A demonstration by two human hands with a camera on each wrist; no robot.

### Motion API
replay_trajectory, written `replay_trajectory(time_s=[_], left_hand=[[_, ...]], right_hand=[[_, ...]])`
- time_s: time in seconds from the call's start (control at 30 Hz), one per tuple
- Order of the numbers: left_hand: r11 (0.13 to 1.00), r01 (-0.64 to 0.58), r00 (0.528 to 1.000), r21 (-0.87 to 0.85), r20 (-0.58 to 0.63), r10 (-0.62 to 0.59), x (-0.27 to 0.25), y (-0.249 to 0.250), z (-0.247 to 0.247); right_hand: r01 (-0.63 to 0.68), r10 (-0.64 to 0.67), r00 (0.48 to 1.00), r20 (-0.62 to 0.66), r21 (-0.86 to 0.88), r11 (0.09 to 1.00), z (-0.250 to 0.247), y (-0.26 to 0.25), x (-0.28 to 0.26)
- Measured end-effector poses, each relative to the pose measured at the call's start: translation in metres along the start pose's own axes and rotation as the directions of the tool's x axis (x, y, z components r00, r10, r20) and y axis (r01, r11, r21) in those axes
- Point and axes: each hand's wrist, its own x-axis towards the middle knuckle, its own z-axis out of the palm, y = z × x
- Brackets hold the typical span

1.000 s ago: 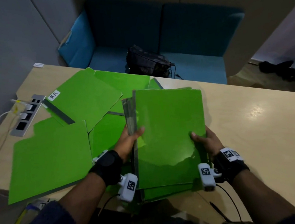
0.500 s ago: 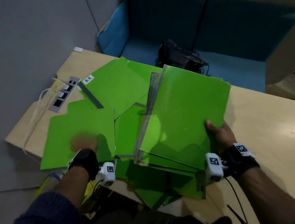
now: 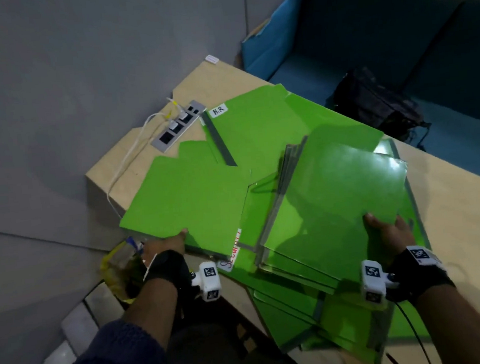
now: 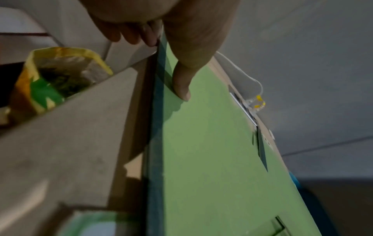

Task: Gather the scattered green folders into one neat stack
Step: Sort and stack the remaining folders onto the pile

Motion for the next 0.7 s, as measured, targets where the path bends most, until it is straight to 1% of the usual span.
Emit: replay_trajectory(time_s=[0.03,0.07,0.1,0.13,0.17,0.23,0.27,0.3,0.33,0.37,0.4,0.47,0.5,0.57,0.63,0.7], left_hand=[[0.996,-0.033,0.998,-0.085,-0.053,0.028,-0.005,-0.001,-0.005],[0.977,-0.051,0.996,-0.207,-0.08,0.035,-0.021,0.004,-0.015],[0.924,-0.098,0.991,-0.369,-0.119,0.058,-0.066,0.025,-0.036],[0.845,-0.129,0.987,-0.519,-0.146,0.061,-0.086,0.036,-0.046],[0.747,-0.166,0.983,-0.644,-0.17,0.073,-0.094,0.042,-0.051],[0.609,-0.223,0.974,-0.761,-0.149,0.171,-0.112,0.06,-0.068],[0.546,-0.264,0.958,-0.795,-0.152,0.242,-0.113,0.067,-0.075],[0.507,-0.287,0.942,-0.813,-0.144,0.303,-0.111,0.078,-0.08],[0.487,-0.315,0.922,-0.815,-0.14,0.361,-0.117,0.093,-0.087],[0.473,-0.343,0.904,-0.812,-0.149,0.4,-0.121,0.11,-0.09],[0.477,-0.358,0.888,-0.803,-0.134,0.44,-0.126,0.128,-0.091],[0.502,-0.38,0.845,-0.777,-0.072,0.529,-0.134,0.164,-0.085],[0.503,-0.376,0.828,-0.778,-0.039,0.559,-0.135,0.179,-0.076],[0.536,-0.367,0.802,-0.76,0.032,0.596,-0.135,0.204,-0.051],[0.594,-0.39,0.785,-0.704,0.082,0.613,-0.142,0.225,-0.024],[0.656,-0.394,0.79,-0.644,0.128,0.6,-0.146,0.239,0.003]], right_hand=[[-0.014,0.014,1.0,-0.002,-0.015,1.0,-0.002,0.002,0.002],[-0.018,0.017,1.0,-0.013,-0.034,0.999,-0.004,0.004,0.004],[-0.035,0.033,0.999,-0.03,-0.049,0.998,-0.006,0.005,0.006],[-0.051,0.048,0.998,-0.037,-0.072,0.996,-0.007,0.005,0.008],[-0.083,0.078,0.996,-0.052,-0.101,0.991,-0.008,0.006,0.01],[-0.112,0.108,0.993,-0.041,-0.117,0.987,-0.009,0.003,0.01],[-0.104,0.102,0.995,-0.024,-0.113,0.988,-0.01,0.003,0.01],[-0.088,0.084,0.996,-0.037,-0.113,0.99,-0.01,0.002,0.01],[-0.059,0.056,0.998,-0.029,-0.14,0.988,-0.011,0.0,0.012],[-0.055,0.052,0.998,-0.028,-0.125,0.991,-0.012,-0.001,0.012],[-0.041,0.041,0.999,-0.004,-0.113,0.993,-0.013,-0.003,0.009],[-0.036,0.037,0.999,0.007,-0.102,0.994,-0.017,-0.009,0.005],[-0.021,0.019,1.0,-0.011,-0.125,0.992,-0.02,-0.01,0.003],[-0.001,-0.002,1.0,-0.02,-0.132,0.991,-0.032,-0.016,0.002],[0.035,-0.041,0.998,-0.043,-0.132,0.991,-0.047,-0.023,0.003],[0.035,-0.042,0.997,-0.058,-0.121,0.992,-0.059,-0.031,0.005]])
